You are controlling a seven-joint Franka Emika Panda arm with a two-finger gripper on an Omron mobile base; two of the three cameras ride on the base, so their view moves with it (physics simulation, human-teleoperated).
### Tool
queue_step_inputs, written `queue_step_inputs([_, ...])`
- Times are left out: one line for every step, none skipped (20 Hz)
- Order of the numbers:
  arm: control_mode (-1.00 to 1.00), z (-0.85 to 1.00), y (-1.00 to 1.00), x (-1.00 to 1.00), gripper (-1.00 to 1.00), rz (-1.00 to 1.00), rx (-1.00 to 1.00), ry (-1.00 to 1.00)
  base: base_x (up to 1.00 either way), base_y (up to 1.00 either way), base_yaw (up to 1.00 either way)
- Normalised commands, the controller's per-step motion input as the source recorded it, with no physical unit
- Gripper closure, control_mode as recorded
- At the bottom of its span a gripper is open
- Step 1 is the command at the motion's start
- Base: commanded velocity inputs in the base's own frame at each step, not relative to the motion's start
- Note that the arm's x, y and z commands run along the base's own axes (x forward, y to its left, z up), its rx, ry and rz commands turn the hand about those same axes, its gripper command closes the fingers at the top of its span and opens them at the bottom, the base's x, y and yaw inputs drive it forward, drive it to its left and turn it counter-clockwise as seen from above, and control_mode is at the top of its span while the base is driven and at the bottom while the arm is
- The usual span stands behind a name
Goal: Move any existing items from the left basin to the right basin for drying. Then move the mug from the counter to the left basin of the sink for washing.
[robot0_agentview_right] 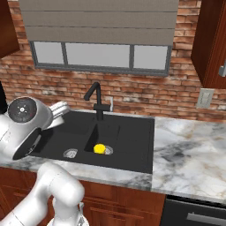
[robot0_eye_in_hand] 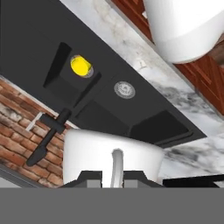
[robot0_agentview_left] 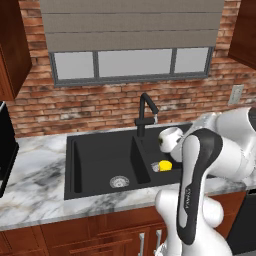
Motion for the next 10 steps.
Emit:
queue_step_inputs([-1.00, -0.03, 0.35, 0.00, 1.00, -0.11, 0.00, 0.00, 0.00, 0.00, 0.00])
queue_step_inputs([-1.00, -0.03, 0.24, 0.00, 1.00, -0.08, 0.00, 0.00, 0.00, 0.00, 0.00])
queue_step_inputs([-1.00, -0.06, 0.16, -0.02, 1.00, -0.05, 0.00, 0.00, 0.00, 0.00, 0.00])
queue_step_inputs([-1.00, -0.08, 0.10, -0.03, 1.00, -0.01, 0.00, 0.00, 0.00, 0.00, 0.00])
queue_step_inputs([-1.00, -0.09, 0.11, -0.06, 1.00, 0.00, 0.00, 0.00, 0.00, 0.00, 0.00])
queue_step_inputs([-1.00, -0.08, 0.15, -0.04, 1.00, 0.00, -0.01, 0.00, 0.00, 0.00, 0.00])
queue_step_inputs([-1.00, -0.08, 0.17, -0.03, 1.00, 0.00, -0.02, 0.00, 0.00, 0.00, 0.00])
queue_step_inputs([-1.00, -0.06, 0.13, 0.00, 1.00, 0.00, 0.00, 0.00, 0.00, 0.00, 0.00])
queue_step_inputs([-1.00, -0.06, 0.15, 0.00, 1.00, 0.00, 0.00, 0.00, 0.00, 0.00, 0.00])
queue_step_inputs([-1.00, -0.05, 0.17, 0.00, 1.00, 0.00, 0.00, 0.00, 0.00, 0.00, 0.00])
